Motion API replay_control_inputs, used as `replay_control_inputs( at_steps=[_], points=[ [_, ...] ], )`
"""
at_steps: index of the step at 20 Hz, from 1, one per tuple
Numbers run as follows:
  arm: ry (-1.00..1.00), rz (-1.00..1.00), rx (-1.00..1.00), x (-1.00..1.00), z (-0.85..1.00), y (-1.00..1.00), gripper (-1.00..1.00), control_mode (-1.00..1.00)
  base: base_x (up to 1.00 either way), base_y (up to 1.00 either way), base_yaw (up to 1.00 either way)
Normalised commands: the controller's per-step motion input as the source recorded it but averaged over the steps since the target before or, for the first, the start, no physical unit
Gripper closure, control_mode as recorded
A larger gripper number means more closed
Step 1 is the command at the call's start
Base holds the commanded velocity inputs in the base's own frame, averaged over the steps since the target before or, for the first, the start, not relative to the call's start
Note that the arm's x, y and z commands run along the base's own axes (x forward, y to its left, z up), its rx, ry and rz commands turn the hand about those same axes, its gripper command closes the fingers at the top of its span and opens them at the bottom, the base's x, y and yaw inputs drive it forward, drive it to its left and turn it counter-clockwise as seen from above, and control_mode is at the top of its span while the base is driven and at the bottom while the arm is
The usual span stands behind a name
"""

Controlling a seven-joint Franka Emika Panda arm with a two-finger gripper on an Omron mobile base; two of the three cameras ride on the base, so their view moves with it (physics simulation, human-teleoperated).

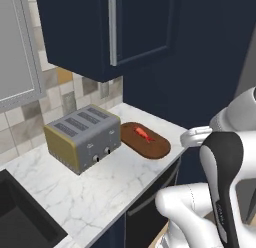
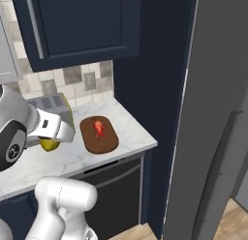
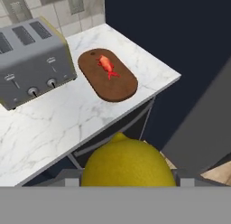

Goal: Retrieve a lemon from the fridge and place it on the cutting board with the fish.

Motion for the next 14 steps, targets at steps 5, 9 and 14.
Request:
replay_control_inputs(
  at_steps=[5, 9, 14],
  points=[
    [0.01, 0.00, 0.00, 0.23, -0.04, 0.00, 1.00, -1.00, 0.11, 0.00, 0.00],
    [0.09, 0.02, 0.00, 0.62, -0.12, 0.00, 1.00, -1.00, 0.00, 0.00, 0.00],
    [0.13, 0.02, 0.00, 0.60, -0.25, 0.00, 1.00, -1.00, 0.00, 0.00, 0.00]
  ],
)
